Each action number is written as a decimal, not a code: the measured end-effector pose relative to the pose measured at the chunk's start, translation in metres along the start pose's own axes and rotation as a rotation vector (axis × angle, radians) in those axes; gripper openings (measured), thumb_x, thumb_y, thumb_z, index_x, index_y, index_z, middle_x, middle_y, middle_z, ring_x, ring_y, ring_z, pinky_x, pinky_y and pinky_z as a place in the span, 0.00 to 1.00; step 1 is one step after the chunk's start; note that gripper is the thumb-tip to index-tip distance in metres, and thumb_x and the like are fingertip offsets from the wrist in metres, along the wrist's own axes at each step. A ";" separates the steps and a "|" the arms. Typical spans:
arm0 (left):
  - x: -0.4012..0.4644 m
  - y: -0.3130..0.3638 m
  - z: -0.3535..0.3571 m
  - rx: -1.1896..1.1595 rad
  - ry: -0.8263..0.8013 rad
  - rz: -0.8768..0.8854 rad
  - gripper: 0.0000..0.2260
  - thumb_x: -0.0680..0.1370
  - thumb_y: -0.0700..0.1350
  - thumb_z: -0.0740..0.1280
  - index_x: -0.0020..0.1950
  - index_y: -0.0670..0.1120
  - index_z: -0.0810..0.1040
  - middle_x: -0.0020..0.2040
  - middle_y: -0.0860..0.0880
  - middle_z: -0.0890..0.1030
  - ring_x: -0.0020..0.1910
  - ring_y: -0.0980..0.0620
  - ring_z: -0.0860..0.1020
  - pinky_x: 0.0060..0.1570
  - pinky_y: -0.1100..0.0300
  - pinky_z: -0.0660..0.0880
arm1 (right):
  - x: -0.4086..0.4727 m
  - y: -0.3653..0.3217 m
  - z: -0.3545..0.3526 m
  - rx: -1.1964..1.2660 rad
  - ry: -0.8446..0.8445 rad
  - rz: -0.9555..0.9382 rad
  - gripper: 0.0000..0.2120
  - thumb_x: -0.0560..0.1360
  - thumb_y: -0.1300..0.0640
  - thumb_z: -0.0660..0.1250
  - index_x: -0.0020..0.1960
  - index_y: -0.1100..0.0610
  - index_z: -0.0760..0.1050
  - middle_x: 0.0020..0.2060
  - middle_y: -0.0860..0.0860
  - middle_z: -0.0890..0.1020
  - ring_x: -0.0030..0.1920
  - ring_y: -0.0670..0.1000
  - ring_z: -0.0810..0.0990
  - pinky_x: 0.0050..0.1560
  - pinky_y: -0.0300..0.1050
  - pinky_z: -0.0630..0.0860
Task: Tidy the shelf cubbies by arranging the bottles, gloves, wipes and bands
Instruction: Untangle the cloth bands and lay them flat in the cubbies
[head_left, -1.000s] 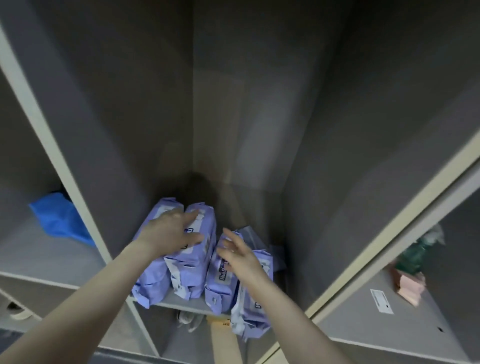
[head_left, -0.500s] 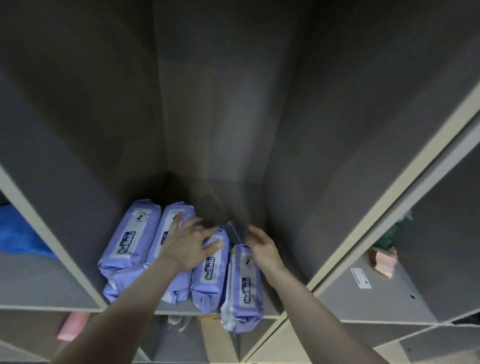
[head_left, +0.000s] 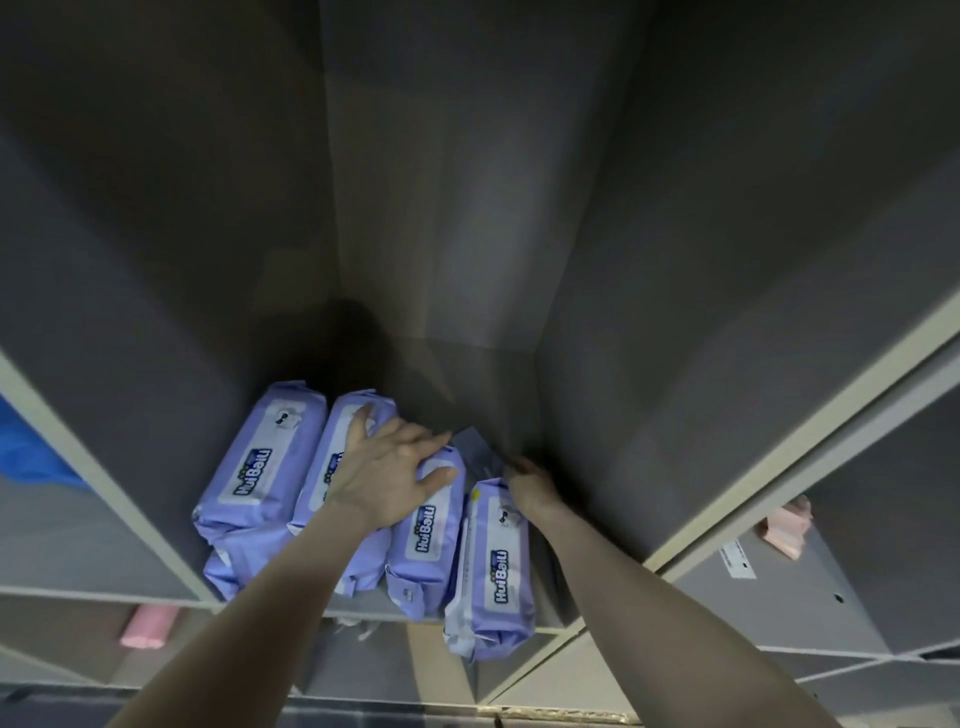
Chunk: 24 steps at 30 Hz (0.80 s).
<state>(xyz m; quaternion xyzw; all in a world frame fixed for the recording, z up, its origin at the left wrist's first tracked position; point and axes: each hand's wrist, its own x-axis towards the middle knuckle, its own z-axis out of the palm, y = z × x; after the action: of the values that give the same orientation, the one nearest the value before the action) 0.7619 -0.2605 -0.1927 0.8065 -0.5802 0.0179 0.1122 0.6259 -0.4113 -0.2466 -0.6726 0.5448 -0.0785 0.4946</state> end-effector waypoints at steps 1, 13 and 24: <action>0.000 -0.001 0.006 0.025 0.070 0.035 0.31 0.71 0.67 0.48 0.66 0.56 0.76 0.60 0.57 0.79 0.62 0.52 0.75 0.69 0.38 0.54 | -0.002 -0.001 0.000 0.008 0.014 0.016 0.09 0.79 0.61 0.57 0.54 0.59 0.74 0.53 0.57 0.76 0.52 0.54 0.74 0.52 0.42 0.68; -0.001 0.000 0.018 -0.036 0.080 0.020 0.26 0.72 0.65 0.52 0.57 0.57 0.82 0.52 0.58 0.83 0.61 0.52 0.75 0.69 0.40 0.46 | 0.009 0.007 0.003 0.095 -0.032 0.196 0.20 0.80 0.47 0.56 0.57 0.62 0.76 0.52 0.57 0.78 0.52 0.55 0.76 0.56 0.44 0.70; 0.001 0.018 -0.019 -0.408 -0.170 -0.174 0.35 0.66 0.71 0.51 0.70 0.61 0.68 0.65 0.57 0.75 0.70 0.59 0.64 0.71 0.50 0.31 | -0.078 -0.055 -0.041 0.673 0.002 -0.458 0.09 0.77 0.70 0.61 0.52 0.62 0.79 0.39 0.52 0.84 0.32 0.44 0.80 0.40 0.34 0.78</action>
<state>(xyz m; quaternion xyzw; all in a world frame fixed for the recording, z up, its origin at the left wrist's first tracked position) 0.7472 -0.2632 -0.1707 0.8126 -0.5076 -0.1775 0.2247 0.6048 -0.3767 -0.1506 -0.5771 0.3253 -0.3611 0.6563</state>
